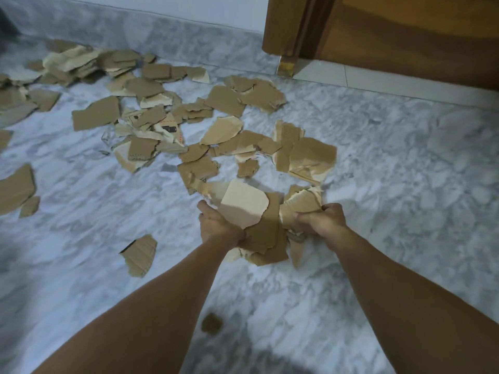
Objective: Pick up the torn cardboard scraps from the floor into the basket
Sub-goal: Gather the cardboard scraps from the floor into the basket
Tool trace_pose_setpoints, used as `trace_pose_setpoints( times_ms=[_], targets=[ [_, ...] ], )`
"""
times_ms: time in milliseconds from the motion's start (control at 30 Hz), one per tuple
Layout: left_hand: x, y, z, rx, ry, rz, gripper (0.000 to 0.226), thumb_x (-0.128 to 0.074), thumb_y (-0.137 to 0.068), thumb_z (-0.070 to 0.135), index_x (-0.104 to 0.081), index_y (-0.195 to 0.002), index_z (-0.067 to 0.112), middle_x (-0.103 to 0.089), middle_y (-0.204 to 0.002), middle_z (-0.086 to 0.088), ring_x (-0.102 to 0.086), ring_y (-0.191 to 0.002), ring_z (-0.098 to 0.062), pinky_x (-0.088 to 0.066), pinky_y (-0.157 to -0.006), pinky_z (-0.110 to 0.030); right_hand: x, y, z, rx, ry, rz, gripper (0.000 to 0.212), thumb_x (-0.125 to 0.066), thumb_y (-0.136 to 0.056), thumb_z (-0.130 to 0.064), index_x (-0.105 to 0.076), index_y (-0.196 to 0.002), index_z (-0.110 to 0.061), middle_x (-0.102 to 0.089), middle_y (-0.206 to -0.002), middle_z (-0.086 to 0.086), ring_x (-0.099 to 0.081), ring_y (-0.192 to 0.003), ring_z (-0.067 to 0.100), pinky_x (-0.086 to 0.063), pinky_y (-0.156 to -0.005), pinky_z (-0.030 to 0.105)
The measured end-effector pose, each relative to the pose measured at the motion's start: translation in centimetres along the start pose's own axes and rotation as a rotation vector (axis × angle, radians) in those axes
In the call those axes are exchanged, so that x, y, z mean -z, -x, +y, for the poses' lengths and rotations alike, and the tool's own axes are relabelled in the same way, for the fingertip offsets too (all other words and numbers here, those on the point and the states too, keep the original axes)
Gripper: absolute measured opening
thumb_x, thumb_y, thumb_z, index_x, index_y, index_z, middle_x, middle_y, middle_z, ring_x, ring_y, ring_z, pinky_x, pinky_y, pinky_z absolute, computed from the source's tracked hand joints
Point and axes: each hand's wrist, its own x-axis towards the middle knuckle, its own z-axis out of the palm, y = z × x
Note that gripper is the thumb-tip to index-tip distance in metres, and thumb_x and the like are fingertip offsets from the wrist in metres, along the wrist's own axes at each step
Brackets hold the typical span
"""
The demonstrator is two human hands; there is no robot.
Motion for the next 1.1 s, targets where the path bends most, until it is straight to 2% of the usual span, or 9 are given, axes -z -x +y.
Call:
trace_pose_setpoints(
  times_ms=[100,200,300,433,567,800,900,1000,1100],
  targets=[
    [1.0,-0.2,0.2,0.049,0.052,-0.089,0.067,-0.086,-0.056,0.003,-0.050,-0.112,0.010,-0.063,-0.100,-0.011,-0.065,-0.086,-0.033,-0.061,-0.065,-0.046,-0.1,0.3,0.1,-0.030,-0.018,-0.079,0.057,-0.091,-0.062,-0.032,-0.063,-0.106,-0.009,-0.063,-0.098,0.005,-0.060,-0.087,0.022,-0.050,-0.079,0.030],
    [2.1,-0.3,-0.1,0.098,0.092,-0.151,0.047,-0.088,-0.056,0.001,-0.066,-0.097,0.010,-0.069,-0.085,-0.009,-0.066,-0.073,-0.027,-0.061,-0.065,-0.040,-0.3,0.4,-0.4,-0.055,-0.077,-0.155,0.058,-0.092,-0.060,-0.026,-0.063,-0.106,-0.006,-0.068,-0.106,0.008,-0.065,-0.094,0.026,-0.059,-0.079,0.038],
    [3.7,-0.6,-0.5,0.128,0.205,-0.172,0.045,-0.086,-0.059,-0.004,-0.060,-0.093,0.011,-0.063,-0.082,-0.006,-0.063,-0.077,-0.027,-0.059,-0.068,-0.038,-0.5,0.7,-1.6,-0.075,-0.175,-0.206,0.054,-0.089,-0.063,-0.014,-0.065,-0.111,-0.006,-0.070,-0.107,0.014,-0.068,-0.095,0.032,-0.061,-0.069,0.043],
    [7.5,-0.9,-0.7,0.173,0.306,-0.154,0.052,-0.084,-0.053,-0.010,-0.062,-0.100,-0.003,-0.066,-0.092,-0.016,-0.066,-0.092,-0.038,-0.057,-0.080,-0.055,-0.4,1.4,-3.5,-0.036,-0.235,-0.239,0.050,-0.085,-0.069,-0.008,-0.065,-0.115,-0.009,-0.070,-0.110,0.011,-0.068,-0.097,0.030,-0.060,-0.074,0.045],
    [11.2,-0.8,-0.7,0.145,0.350,-0.100,0.060,-0.084,-0.053,-0.011,-0.061,-0.108,-0.003,-0.065,-0.105,-0.020,-0.065,-0.096,-0.040,-0.058,-0.060,-0.043,-0.5,2.6,-6.2,0.029,-0.241,-0.305,0.048,-0.082,-0.074,-0.006,-0.064,-0.118,-0.013,-0.071,-0.109,0.006,-0.069,-0.097,0.025,-0.058,-0.072,0.038],
    [18.4,2.0,0.5,0.014,0.334,0.039,0.049,-0.081,-0.059,-0.008,-0.065,-0.104,0.003,-0.065,-0.090,-0.013,-0.063,-0.085,-0.033,-0.057,-0.068,-0.043,-1.5,6.7,-13.0,0.189,-0.146,-0.424,0.036,-0.077,-0.079,-0.006,-0.066,-0.114,-0.007,-0.073,-0.101,0.008,-0.070,-0.081,0.017,-0.056,-0.059,0.028],
    [23.4,4.2,0.7,-0.041,0.342,0.119,0.048,-0.080,-0.062,-0.006,-0.064,-0.106,0.002,-0.061,-0.082,-0.009,-0.059,-0.081,-0.030,-0.051,-0.059,-0.034,-2.2,10.6,-17.0,0.284,-0.116,-0.500,0.039,-0.081,-0.075,-0.007,-0.064,-0.110,-0.007,-0.074,-0.097,0.009,-0.072,-0.084,0.023,-0.060,-0.071,0.039],
    [28.5,6.5,0.2,-0.063,0.341,0.194,0.053,-0.082,-0.062,0.000,-0.061,-0.111,0.002,-0.064,-0.101,-0.014,-0.063,-0.097,-0.035,-0.056,-0.082,-0.045,-3.8,14.7,-20.5,0.365,-0.076,-0.549,0.064,-0.091,-0.053,-0.016,-0.065,-0.111,-0.010,-0.076,-0.097,0.009,-0.074,-0.086,0.028,-0.058,-0.083,0.052],
    [33.8,9.5,-1.1,-0.106,0.349,0.311,0.053,-0.082,-0.065,0.002,-0.059,-0.113,0.000,-0.064,-0.105,-0.015,-0.064,-0.095,-0.033,-0.056,-0.086,-0.044,-5.9,20.0,-23.6,0.442,-0.077,-0.619,0.052,-0.090,-0.058,-0.012,-0.068,-0.105,-0.008,-0.076,-0.095,0.010,-0.073,-0.088,0.028,-0.057,-0.087,0.050]
  ],
)
